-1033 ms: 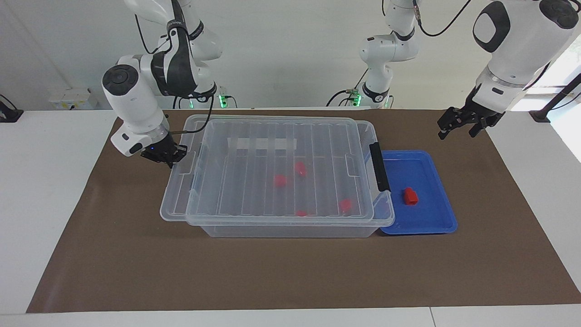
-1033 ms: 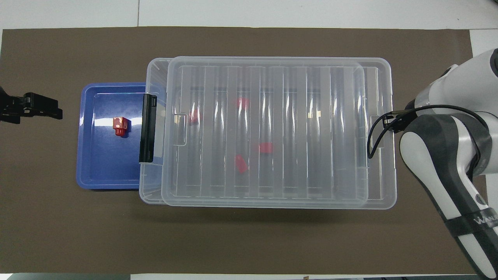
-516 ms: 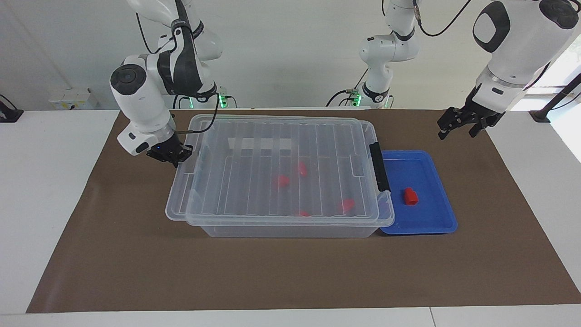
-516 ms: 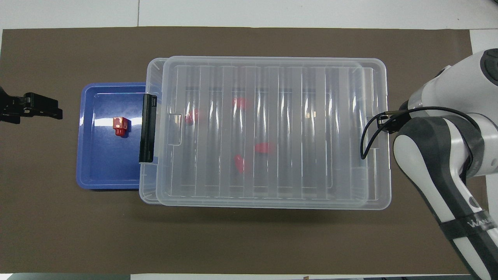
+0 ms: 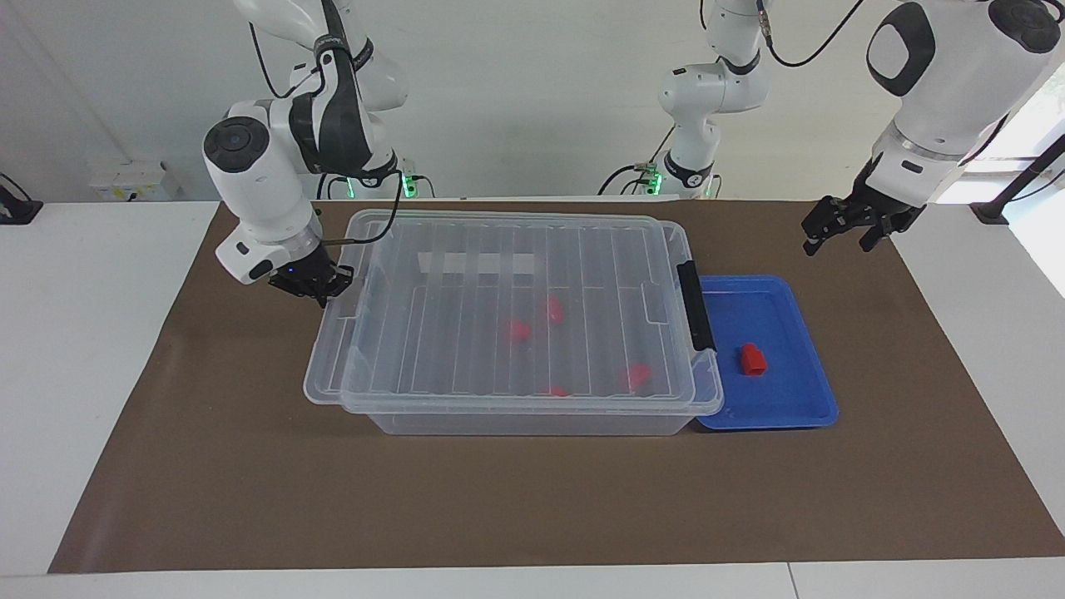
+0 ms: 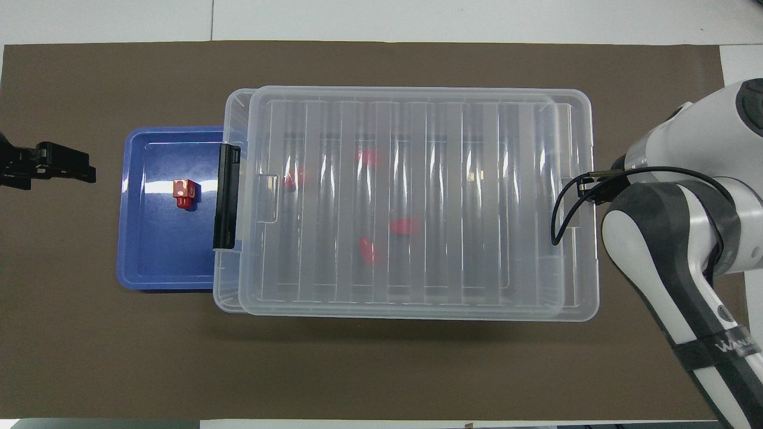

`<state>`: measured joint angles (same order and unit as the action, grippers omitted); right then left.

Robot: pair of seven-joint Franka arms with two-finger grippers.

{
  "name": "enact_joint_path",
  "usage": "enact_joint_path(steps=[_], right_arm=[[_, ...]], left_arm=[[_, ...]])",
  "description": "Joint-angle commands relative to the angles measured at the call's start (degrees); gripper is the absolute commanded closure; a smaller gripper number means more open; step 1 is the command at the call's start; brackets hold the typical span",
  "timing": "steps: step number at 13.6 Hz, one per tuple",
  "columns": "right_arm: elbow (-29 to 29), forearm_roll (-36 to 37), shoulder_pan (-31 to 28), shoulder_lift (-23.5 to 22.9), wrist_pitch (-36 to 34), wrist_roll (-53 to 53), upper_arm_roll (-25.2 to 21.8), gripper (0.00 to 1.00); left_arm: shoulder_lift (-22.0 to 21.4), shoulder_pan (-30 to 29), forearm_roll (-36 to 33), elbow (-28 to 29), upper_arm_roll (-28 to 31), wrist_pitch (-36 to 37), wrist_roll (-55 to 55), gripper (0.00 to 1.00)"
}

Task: Place red block in blue tray from box
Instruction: 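Push the clear lid back over the box with the right gripper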

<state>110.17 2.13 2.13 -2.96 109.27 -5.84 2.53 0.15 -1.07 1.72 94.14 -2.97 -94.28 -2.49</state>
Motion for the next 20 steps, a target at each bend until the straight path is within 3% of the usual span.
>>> enact_joint_path(steps=[1, 12, 20], right_arm=[[2.4, -1.2, -0.2, 0.9, 2.2, -2.9, 2.3, 1.0], [2.0, -1.2, -0.2, 0.8, 1.4, -2.6, 1.9, 1.0], [-4.3, -1.1, -0.6, 0.0, -6.8, -0.5, 0.6, 1.0]], left_arm=[[-1.5, -0.5, 0.8, 1.3, -0.1, 0.4, 0.1, 0.0], [-1.5, -0.5, 0.8, 1.3, -0.1, 0.4, 0.1, 0.0], [-1.5, -0.5, 0.8, 1.3, -0.1, 0.4, 0.1, 0.0]])
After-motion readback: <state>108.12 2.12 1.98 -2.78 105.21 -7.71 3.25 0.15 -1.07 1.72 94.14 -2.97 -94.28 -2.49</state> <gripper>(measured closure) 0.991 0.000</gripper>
